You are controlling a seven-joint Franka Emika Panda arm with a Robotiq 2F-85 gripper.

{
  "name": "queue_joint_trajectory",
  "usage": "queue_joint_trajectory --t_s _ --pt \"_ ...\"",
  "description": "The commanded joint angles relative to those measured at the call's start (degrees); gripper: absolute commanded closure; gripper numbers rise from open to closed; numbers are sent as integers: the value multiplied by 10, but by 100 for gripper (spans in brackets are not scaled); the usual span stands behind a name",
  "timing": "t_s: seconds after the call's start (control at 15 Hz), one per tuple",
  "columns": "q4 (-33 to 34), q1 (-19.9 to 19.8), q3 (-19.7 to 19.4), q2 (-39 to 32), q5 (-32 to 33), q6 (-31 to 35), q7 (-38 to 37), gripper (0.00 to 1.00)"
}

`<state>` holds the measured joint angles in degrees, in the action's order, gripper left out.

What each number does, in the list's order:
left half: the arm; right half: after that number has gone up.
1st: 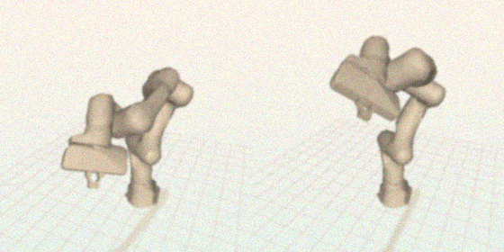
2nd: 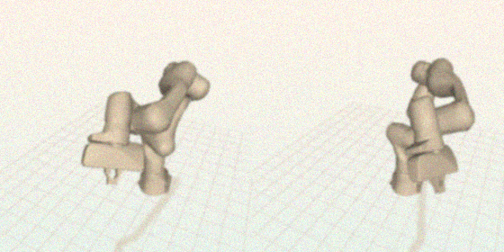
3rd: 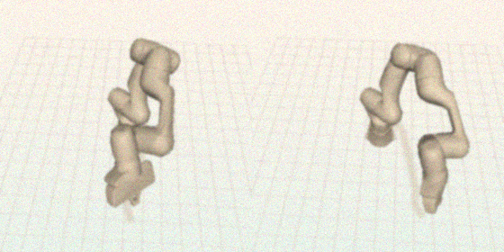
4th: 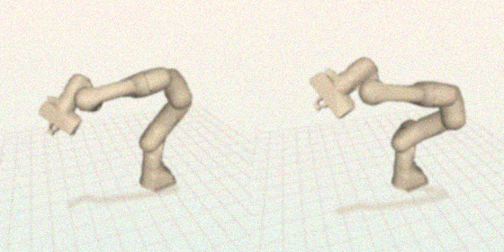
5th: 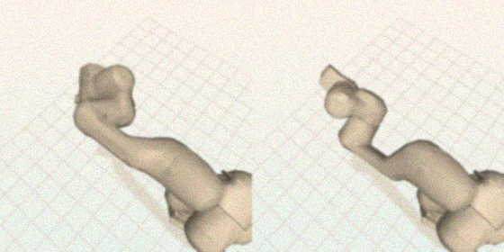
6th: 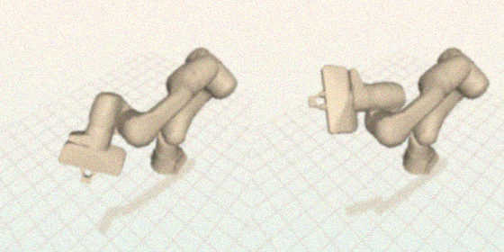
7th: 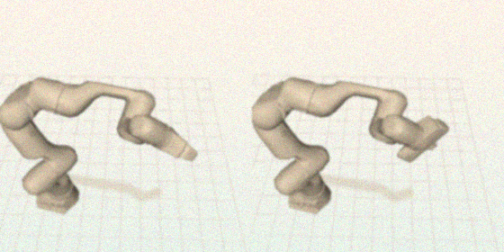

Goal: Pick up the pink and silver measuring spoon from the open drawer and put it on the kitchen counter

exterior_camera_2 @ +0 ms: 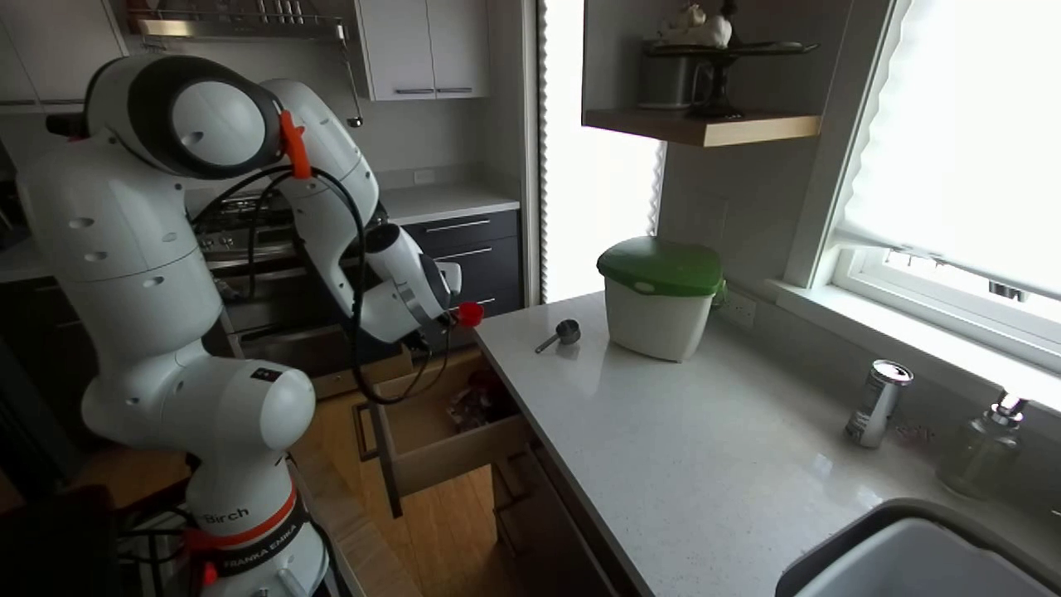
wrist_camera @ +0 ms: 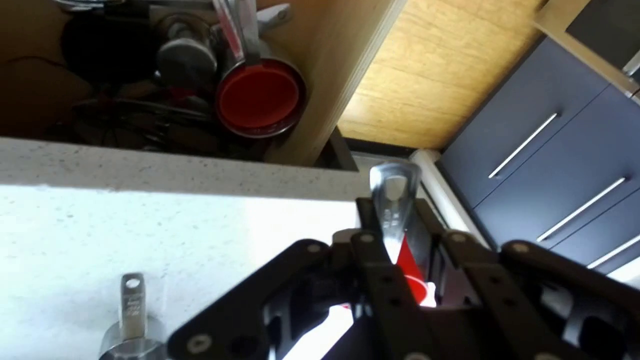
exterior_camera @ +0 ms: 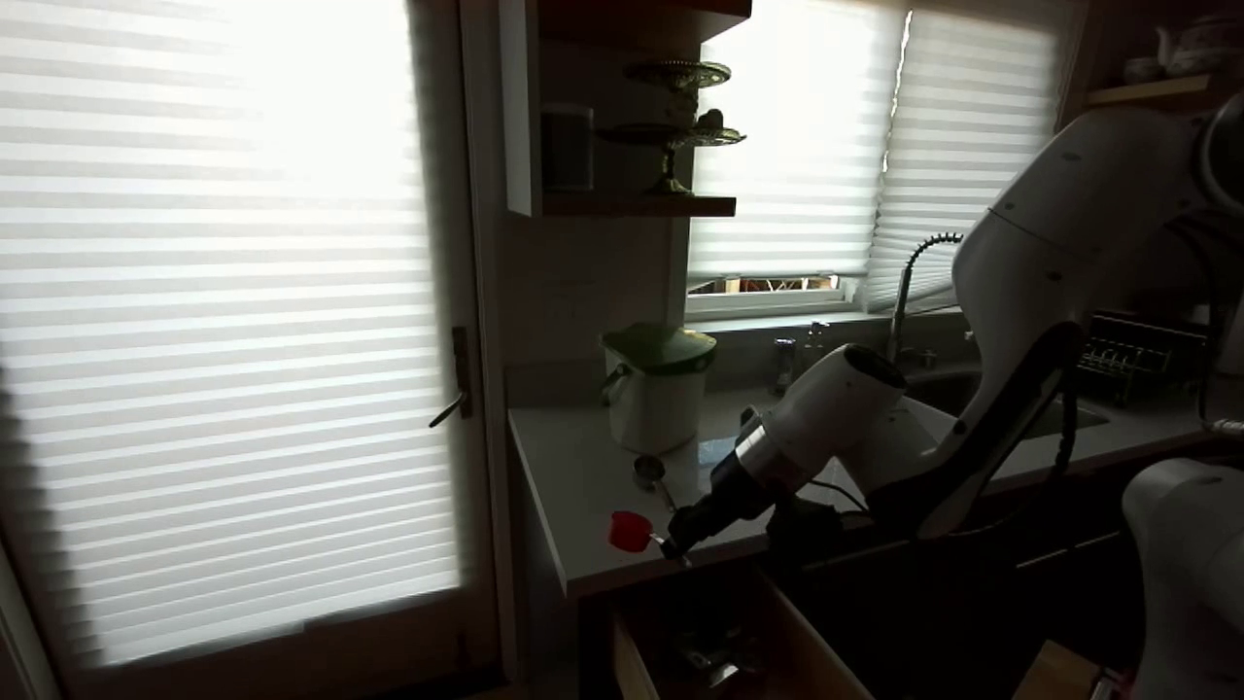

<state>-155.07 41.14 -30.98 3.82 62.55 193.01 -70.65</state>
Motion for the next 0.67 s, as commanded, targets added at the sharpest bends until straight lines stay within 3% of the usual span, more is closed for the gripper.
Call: queue_joint_trajectory --t_s 0.0,0.07,0.13,0.2,0.6 --pt "28 -1 12 56 -41 -120 -44 95" --pt "31 -91 117 56 -138 -149 22 95" --pt "66 -24 51 59 -73 -197 -60 95" --pt "86 -39 79 52 -86 -230 -63 95" --pt "192 -25 117 -12 -67 -333 -136 95"
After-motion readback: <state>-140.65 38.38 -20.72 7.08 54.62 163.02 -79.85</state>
